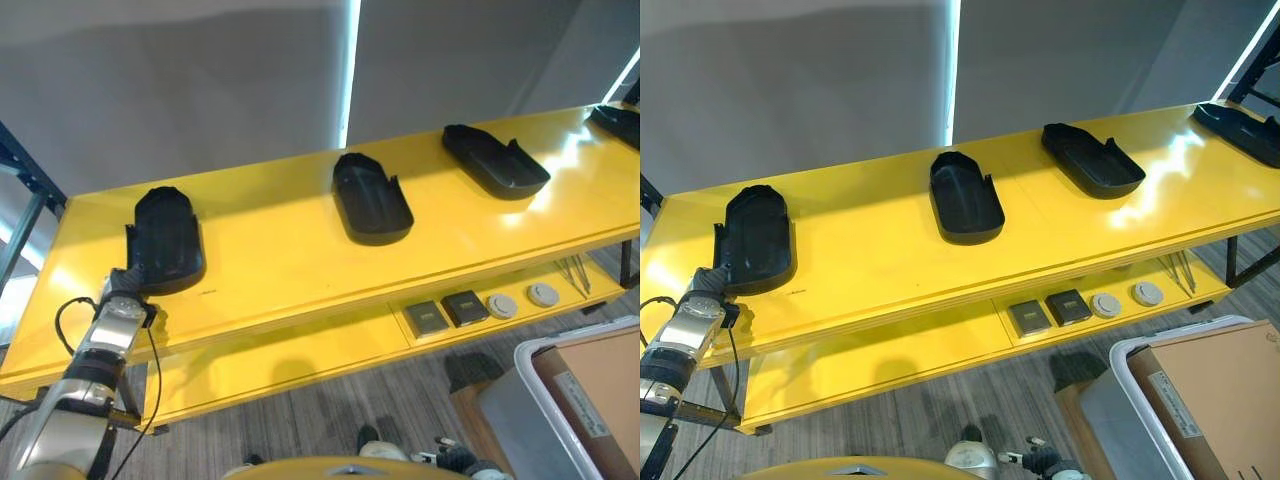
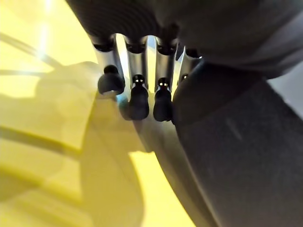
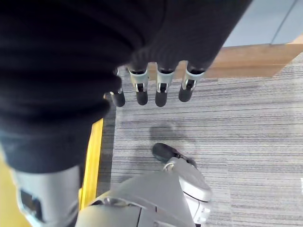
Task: Move parts from the plastic box to the shelf.
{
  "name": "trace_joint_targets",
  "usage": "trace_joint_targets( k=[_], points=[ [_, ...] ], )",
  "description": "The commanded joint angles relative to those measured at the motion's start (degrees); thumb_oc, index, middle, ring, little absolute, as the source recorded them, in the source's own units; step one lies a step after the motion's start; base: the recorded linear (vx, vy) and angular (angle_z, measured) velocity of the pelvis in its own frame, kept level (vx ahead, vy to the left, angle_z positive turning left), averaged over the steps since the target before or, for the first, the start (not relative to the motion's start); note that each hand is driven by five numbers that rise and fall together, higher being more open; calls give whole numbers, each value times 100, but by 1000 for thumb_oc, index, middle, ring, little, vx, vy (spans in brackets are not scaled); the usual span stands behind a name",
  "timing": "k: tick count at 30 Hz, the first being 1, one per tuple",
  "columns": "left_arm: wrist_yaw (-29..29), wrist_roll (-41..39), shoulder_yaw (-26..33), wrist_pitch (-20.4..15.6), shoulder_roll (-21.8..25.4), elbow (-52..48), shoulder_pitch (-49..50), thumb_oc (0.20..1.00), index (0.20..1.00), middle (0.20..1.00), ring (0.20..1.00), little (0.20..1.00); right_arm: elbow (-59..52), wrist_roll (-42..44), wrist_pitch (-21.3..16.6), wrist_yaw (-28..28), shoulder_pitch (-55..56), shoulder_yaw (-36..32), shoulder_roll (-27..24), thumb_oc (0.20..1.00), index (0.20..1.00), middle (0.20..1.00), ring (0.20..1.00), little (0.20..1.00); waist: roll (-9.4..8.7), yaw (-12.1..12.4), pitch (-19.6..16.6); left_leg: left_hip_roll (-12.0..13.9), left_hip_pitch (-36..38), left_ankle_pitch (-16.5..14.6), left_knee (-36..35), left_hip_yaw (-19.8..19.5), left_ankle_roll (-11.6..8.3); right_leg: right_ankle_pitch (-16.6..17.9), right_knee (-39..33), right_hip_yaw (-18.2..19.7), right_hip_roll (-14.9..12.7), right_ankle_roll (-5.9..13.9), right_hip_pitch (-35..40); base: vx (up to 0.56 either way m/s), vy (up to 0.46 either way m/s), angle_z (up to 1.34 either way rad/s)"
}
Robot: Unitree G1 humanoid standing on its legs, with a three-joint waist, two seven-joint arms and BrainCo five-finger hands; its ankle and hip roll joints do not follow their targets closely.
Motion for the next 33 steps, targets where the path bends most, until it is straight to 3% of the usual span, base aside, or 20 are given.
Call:
trace_joint_targets(
  k=[1, 2, 11, 21, 25, 28, 29, 30, 32, 33],
  points=[
    [-20, 146, 33, 14, 79, 94, 24, 200, 200, 200, 200, 200, 7, 56, -46, -54, -4, 145, 95, 1000, 1000, 1000, 1000, 1000, -197, 52, 0, 178, -267, -549, 646, -186, 88, -506, 407, -26, -440, 482, 1, -14, 3, 4],
    [51, 71, 43, 10, 74, 95, 46, 1000, 1000, 1000, 1000, 1000, 14, 67, -31, -74, -9, 159, 99, 1000, 1000, 1000, 1000, 1000, -198, 64, -3, 177, -266, -547, 637, -188, 84, -500, 388, -34, -442, 483, 11, -8, 0, 4],
    [440, -189, 227, -484, 167, 100, 13, 1000, 1000, 1000, 1000, 1000, 174, 30, -102, -121, 1, 190, 117, 1000, 1000, 1000, 1000, 1000, -197, 101, -30, 181, -238, -532, 595, -192, 66, -492, 337, -76, -448, 477, 55, -3, 1, 3],
    [389, -128, 1097, -648, 747, -1865, 610, 1000, 1000, 1000, 1000, 1000, 178, -95, -99, -210, 48, 10, 200, 1000, 1000, 1000, 1000, 1000, -198, 350, -45, 181, -260, -446, 576, -247, 78, -420, 232, -255, -446, 385, 163, -20, 3, 2],
    [420, -159, 1557, -1205, 957, -2507, 923, 1000, 1000, 1000, 1000, 1000, 211, -122, -83, -203, 15, -42, 219, 1000, 1000, 1000, 1000, 1000, -195, 475, -86, 170, -268, -441, 556, -322, 60, -414, 195, -318, -452, 378, 215, -38, 19, 17],
    [120, -462, 1974, -1838, 1075, -3329, 1238, 1000, 1000, 1000, 1000, 1000, 185, -148, -59, -233, -18, -92, 227, 1000, 1000, 1000, 1000, 1000, -193, 603, -116, 159, -263, -440, 534, -384, 45, -407, 170, -376, -466, 376, 269, -23, 24, 10],
    [56, -517, 2000, -1888, 1074, -3392, 1267, 1000, 1000, 1000, 1000, 1000, 193, -145, -63, -239, -22, -92, 229, 1000, 1000, 1000, 1000, 1000, -193, 609, -119, 158, -262, -440, 532, -386, 44, -406, 169, -380, -467, 376, 273, -22, 26, 26],
    [-387, -902, 2067, -2214, 1025, -3757, 1368, 1000, 1000, 1000, 1000, 1000, 229, -126, -87, -273, -42, -109, 251, 1000, 1000, 1000, 1000, 1000, -191, 667, -128, 148, -267, -442, 527, -414, 43, -402, 166, -403, -474, 377, 287, -18, 21, 19],
    [-897, -1306, 2116, -2453, 939, -4100, 1468, 1000, 1000, 1000, 1000, 1000, 253, -158, -107, -278, -52, -151, 263, 1000, 1000, 1000, 1000, 1000, -189, 712, -131, 139, -279, -445, 532, -434, 43, -399, 164, -425, -479, 374, 295, -27, 24, 11],
    [-1383, -1872, 2135, -2478, 789, -4444, 1611, 1000, 1000, 1000, 1000, 1000, 258, -197, -112, -285, -56, -179, 275, 1000, 1000, 1000, 1000, 1000, -187, 751, -125, 131, -292, -445, 541, -451, 42, -389, 168, -441, -486, 376, 298, -29, 21, 5]
  ],
)
